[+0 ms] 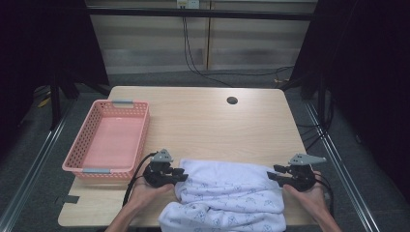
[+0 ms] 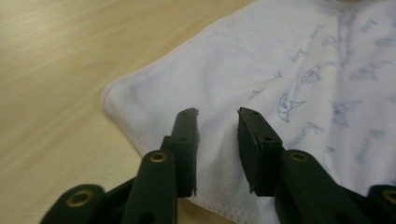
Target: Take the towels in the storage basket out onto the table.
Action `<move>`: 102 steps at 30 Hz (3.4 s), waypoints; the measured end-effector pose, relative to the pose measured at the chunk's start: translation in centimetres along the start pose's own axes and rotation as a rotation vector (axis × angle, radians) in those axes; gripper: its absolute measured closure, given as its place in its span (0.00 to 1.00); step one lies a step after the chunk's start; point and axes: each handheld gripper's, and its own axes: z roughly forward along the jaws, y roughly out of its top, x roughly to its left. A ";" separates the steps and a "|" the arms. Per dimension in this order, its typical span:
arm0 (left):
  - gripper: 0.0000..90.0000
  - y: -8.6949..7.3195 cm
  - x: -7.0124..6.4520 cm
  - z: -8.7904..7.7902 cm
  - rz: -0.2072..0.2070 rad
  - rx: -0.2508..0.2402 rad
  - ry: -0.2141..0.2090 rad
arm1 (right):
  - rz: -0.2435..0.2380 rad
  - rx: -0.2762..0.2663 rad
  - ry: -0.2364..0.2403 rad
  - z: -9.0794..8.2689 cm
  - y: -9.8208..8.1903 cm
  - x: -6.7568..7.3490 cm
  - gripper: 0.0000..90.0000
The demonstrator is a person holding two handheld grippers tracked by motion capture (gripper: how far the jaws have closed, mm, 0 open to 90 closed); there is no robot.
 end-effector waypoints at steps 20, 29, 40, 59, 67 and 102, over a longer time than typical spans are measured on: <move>0.60 1.6 3.0 3.4 -0.041 0.008 0.097 | -0.003 0.060 -0.049 1.7 -0.7 -2.1 0.51; 0.96 0.6 0.8 1.9 0.001 0.033 -0.032 | -0.066 0.080 0.095 1.6 -0.4 0.8 0.95; 0.96 4.4 1.7 -3.8 -0.007 -0.198 0.016 | 0.042 -0.184 0.093 -2.4 4.3 -1.4 0.96; 0.96 14.7 6.6 -7.8 0.007 -0.360 0.169 | 0.014 -0.365 -0.004 -4.1 18.0 -6.6 0.96; 0.72 15.4 10.0 -5.6 -0.100 -0.338 0.260 | 0.077 -0.281 -0.114 0.7 20.5 -9.1 0.77; 0.72 0.4 -0.4 2.2 0.063 0.104 0.015 | -0.039 0.062 0.095 3.8 1.2 1.2 0.53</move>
